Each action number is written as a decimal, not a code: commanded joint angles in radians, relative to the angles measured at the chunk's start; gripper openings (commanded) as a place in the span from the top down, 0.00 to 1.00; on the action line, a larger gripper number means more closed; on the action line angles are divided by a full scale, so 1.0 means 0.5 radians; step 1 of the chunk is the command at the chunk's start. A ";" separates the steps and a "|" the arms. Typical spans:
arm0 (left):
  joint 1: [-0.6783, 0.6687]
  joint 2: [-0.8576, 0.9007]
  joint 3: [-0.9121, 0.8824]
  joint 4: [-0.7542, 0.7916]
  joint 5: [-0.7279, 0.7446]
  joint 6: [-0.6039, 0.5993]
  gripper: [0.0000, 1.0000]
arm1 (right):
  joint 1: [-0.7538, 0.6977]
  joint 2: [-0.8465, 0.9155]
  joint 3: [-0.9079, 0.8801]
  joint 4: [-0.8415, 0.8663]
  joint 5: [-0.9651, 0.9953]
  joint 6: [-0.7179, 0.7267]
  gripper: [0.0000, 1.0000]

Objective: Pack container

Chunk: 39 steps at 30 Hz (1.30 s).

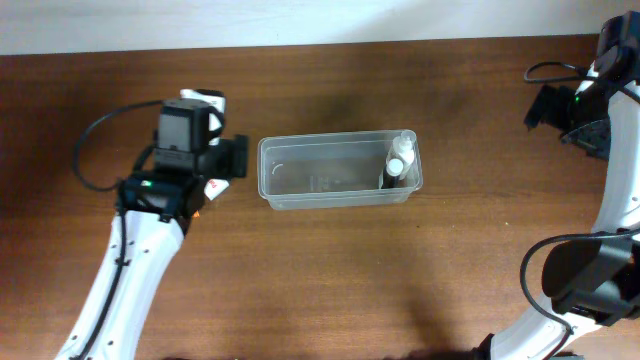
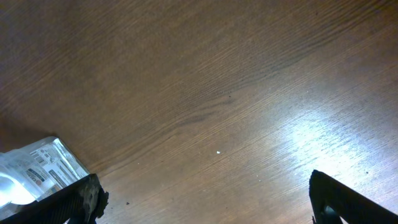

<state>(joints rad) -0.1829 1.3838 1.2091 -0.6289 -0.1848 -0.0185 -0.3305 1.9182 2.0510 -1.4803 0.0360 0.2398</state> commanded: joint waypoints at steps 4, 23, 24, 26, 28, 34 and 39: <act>0.233 -0.008 0.037 -0.049 0.184 -0.243 0.01 | 0.005 0.005 0.001 0.006 -0.004 0.025 0.02; 0.534 0.336 0.047 -0.381 0.254 -0.359 0.01 | 0.005 0.005 0.001 0.006 -0.004 0.025 0.02; 0.533 0.381 0.063 -0.375 0.277 -0.359 0.01 | 0.005 0.005 0.001 0.006 -0.004 0.025 0.02; 0.533 0.475 0.119 -0.391 0.299 -0.361 0.01 | 0.005 0.005 0.001 0.006 -0.003 0.025 0.02; 0.533 0.597 0.224 -0.445 0.317 -0.368 0.01 | 0.005 0.005 0.001 0.006 -0.004 0.025 0.02; 0.533 0.942 0.695 -0.684 0.381 -0.391 0.01 | 0.005 0.005 0.001 0.006 -0.004 0.025 0.02; 0.533 1.052 0.958 -0.790 0.380 -0.463 0.01 | 0.005 0.005 0.001 0.006 -0.004 0.025 0.02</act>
<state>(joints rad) 0.0811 1.8904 1.6196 -1.0107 -0.0135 -0.2111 -0.3305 1.9182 2.0510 -1.4803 0.0360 0.2398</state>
